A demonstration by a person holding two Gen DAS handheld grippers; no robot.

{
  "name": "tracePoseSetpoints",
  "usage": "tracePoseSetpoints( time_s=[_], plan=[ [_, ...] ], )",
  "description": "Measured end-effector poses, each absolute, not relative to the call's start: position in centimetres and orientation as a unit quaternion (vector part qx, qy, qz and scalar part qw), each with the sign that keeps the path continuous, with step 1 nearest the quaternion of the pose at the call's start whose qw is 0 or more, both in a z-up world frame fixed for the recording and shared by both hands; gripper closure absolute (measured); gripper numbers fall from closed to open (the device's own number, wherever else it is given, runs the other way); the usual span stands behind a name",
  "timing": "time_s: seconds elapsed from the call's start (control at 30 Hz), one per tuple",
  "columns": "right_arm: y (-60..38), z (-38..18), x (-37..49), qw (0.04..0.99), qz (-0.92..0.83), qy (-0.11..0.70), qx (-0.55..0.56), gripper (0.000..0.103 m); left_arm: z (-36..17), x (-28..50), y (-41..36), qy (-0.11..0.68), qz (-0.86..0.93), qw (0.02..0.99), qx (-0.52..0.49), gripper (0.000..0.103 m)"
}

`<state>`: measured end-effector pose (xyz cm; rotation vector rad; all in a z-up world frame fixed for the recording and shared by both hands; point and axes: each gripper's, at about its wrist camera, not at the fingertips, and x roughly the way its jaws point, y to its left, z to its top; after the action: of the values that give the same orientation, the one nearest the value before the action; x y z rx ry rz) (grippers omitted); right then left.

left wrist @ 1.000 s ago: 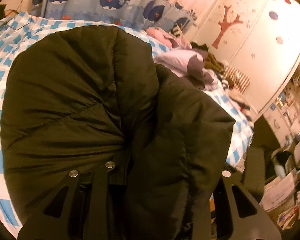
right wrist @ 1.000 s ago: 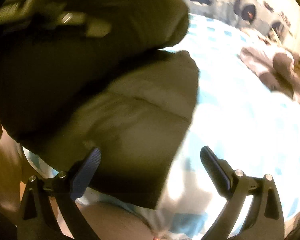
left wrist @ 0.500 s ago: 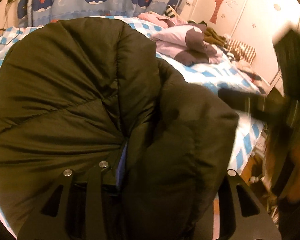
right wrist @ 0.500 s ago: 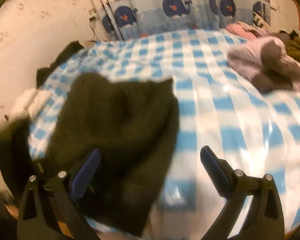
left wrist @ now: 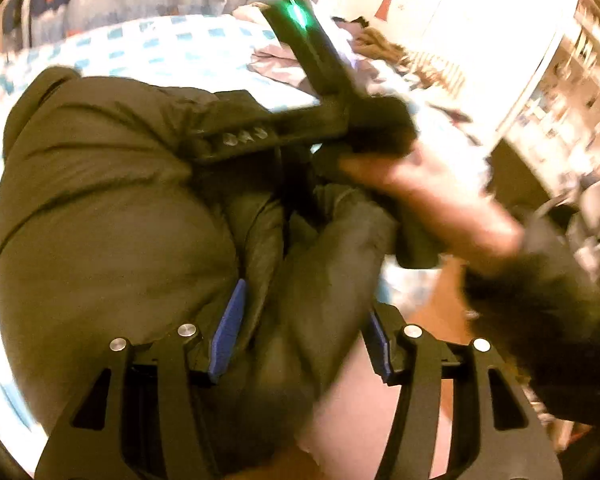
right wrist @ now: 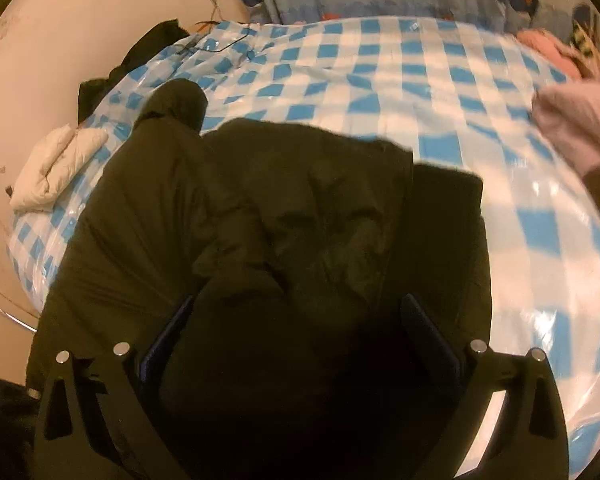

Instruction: Fold large clothes

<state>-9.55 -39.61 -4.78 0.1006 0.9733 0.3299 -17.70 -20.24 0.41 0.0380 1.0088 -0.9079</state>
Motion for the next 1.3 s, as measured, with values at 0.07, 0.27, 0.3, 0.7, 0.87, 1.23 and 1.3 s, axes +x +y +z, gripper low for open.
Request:
tracePoseSetpoints(
  time_s=[0.07,0.27,0.3,0.7,0.87,1.23,1.3],
  plan=[
    [-40.3,-5.3,-9.7,0.869,0.154,0.467,0.057,0.007,2.1,-18.1,-18.0,0.457,-0.424,0.782,-0.003,0.050],
    [-40.3,-3.9,-10.1,0.871,0.148,0.467,0.040,0.007,5.5,-14.7,-13.5,0.411,-0.375,0.831,-0.024,0.042],
    [-40.5,-3.1,-10.5,0.879,0.145,0.452,0.043,0.007,5.5,-14.0,-12.8,0.402,-0.355,0.844,-0.025,0.040],
    [-41.8,-7.7,-9.6,0.882,0.093,0.452,0.094,0.007,0.2,-11.8,-18.7,0.365,-0.272,0.886,0.091,0.038],
    [-43.5,-4.2,-10.1,0.888,0.090,0.433,0.125,0.007,-0.9,-11.4,-18.7,0.368,-0.263,0.887,0.091,0.032],
    [-41.1,-7.5,-1.8,0.890,0.047,0.432,0.137,0.007,-1.4,-10.8,-18.8,0.367,-0.234,0.895,0.094,0.031],
    [-41.4,-9.2,-1.4,0.891,0.049,0.420,0.162,0.007,-1.5,-10.4,-18.8,0.370,-0.224,0.896,0.094,0.031]
  ],
)
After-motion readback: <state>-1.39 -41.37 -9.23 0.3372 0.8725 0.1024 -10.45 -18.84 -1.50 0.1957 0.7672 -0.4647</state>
